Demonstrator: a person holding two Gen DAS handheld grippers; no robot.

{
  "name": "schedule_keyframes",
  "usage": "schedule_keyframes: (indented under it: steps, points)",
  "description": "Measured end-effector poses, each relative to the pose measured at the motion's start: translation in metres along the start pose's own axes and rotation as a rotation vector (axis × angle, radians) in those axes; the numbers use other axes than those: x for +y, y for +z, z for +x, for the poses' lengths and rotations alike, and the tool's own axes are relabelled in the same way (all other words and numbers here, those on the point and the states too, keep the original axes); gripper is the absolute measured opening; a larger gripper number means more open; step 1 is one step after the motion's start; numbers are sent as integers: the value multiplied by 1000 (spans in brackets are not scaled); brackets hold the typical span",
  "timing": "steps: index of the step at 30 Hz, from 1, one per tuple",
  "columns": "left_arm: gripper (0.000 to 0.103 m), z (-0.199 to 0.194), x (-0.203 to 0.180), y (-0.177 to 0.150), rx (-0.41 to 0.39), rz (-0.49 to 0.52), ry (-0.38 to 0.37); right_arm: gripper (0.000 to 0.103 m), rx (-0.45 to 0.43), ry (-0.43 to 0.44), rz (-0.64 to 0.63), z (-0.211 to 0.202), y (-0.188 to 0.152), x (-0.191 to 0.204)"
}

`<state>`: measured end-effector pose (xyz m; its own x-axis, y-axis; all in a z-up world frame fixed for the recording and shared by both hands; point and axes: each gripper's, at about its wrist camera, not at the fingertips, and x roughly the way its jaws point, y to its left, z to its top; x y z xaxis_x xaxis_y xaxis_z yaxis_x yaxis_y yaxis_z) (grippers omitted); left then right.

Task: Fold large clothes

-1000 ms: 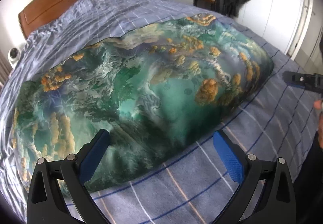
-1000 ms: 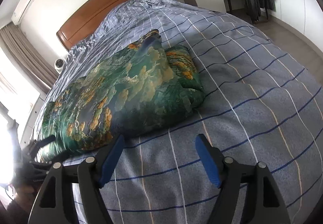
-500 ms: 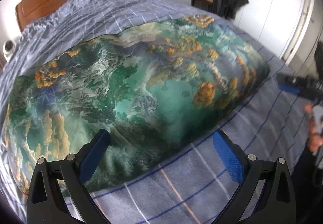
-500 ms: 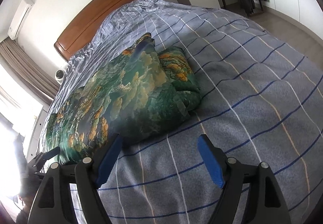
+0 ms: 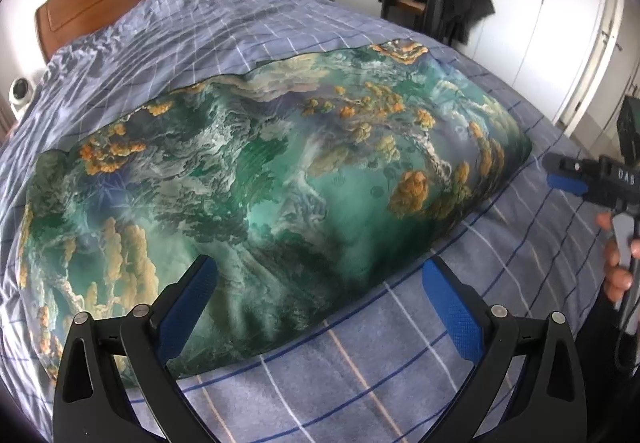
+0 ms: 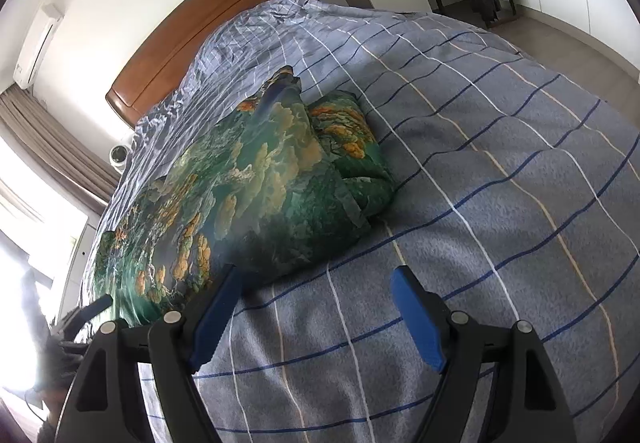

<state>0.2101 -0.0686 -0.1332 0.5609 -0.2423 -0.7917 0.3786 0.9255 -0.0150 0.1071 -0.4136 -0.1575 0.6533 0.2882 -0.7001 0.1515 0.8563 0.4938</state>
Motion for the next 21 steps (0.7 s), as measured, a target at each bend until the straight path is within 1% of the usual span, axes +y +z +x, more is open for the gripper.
schedule_keyframes:
  steps: [2, 5, 9, 11, 13, 14, 17, 19, 21]
  points:
    - [102, -3, 1, -2, -11, 6, -5, 79, -2, -2, 14, 1, 1, -2]
    - [102, 1, 4, -2, -7, -1, -9, 80, -8, 3, 28, 2, 2, -4]
    - [102, 10, 2, -2, 9, 4, -2, 83, 2, 51, 61, 8, 2, -6]
    - [102, 17, -1, -2, 16, 21, 10, 84, 19, 86, 102, 17, 3, -9]
    - [102, 23, -5, -2, 30, 37, 29, 88, 33, 124, 134, 28, 7, -12]
    - [102, 25, -6, -2, 35, 46, 36, 89, 33, 131, 153, 35, 9, -15]
    - [102, 29, -8, -3, 46, 72, 50, 93, 4, 191, 243, 49, 17, -24]
    - [102, 32, -8, -3, 54, 82, 51, 98, -5, 233, 291, 63, 23, -26]
    - [102, 35, -7, -3, 64, 79, 44, 100, 5, 226, 317, 78, 28, -25]
